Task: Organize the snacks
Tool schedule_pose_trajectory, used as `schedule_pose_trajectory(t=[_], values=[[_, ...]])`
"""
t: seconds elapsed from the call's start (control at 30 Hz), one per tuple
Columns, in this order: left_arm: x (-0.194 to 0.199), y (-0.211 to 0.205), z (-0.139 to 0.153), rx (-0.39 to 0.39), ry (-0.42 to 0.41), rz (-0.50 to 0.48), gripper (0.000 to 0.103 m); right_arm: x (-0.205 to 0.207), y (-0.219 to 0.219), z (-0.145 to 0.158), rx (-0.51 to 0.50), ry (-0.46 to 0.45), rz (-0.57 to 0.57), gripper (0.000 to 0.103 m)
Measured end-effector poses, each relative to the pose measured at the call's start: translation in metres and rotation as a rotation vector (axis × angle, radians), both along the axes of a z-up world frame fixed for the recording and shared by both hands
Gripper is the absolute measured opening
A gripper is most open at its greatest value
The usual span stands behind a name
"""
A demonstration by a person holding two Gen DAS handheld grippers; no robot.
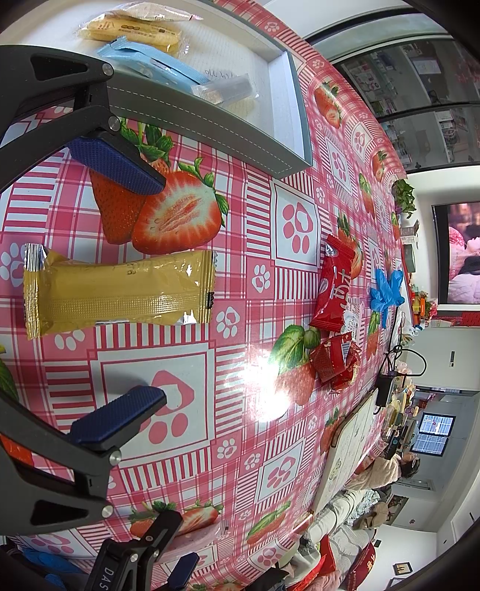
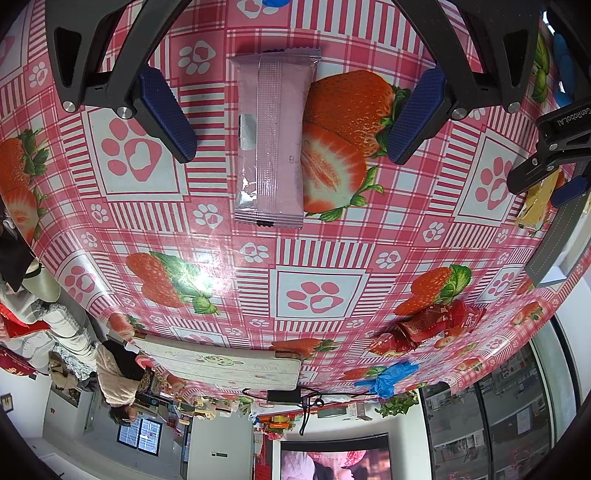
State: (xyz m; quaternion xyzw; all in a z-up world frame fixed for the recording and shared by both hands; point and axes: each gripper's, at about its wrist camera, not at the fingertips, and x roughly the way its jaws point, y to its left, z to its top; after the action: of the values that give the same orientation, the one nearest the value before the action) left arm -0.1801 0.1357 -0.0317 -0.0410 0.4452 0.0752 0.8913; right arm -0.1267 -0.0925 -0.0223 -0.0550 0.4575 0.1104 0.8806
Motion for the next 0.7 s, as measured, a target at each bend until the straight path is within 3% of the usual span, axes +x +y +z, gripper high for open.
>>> schedule_pose_trajectory(t=[0.3,0.37,0.43,0.47,0.5,0.53,0.57,0.63,0.7], values=[[-0.002,-0.004,0.004,-0.008,0.063,0.029,0.102,0.004,0.002,0.002,-0.014,0.049,0.031,0.103],[-0.003,-0.008,0.006,-0.012,0.082,0.016,0.097,0.007,0.002,0.003,-0.025,0.082,0.039,0.102],[-0.003,-0.012,0.009,-0.017,0.093,-0.003,0.083,0.006,0.001,0.005,-0.031,0.100,0.045,0.092],[-0.003,-0.015,0.011,-0.019,0.095,-0.014,0.076,0.006,0.000,0.007,-0.032,0.103,0.043,0.082],[-0.004,-0.019,0.014,-0.017,0.093,-0.032,0.059,0.005,-0.003,0.009,-0.031,0.104,0.036,0.075],[-0.004,-0.022,0.016,-0.019,0.095,-0.045,0.038,0.005,-0.006,0.012,-0.028,0.104,0.025,0.058],[-0.004,-0.024,0.017,-0.030,0.102,-0.066,0.028,0.004,-0.008,0.013,-0.027,0.104,0.019,0.050],[-0.004,-0.025,0.019,-0.061,0.112,-0.084,0.025,0.005,-0.013,0.015,-0.016,0.114,0.013,0.028],[-0.008,-0.021,0.021,-0.113,0.115,-0.092,0.025,0.005,-0.020,0.016,0.030,0.136,0.015,0.028]])
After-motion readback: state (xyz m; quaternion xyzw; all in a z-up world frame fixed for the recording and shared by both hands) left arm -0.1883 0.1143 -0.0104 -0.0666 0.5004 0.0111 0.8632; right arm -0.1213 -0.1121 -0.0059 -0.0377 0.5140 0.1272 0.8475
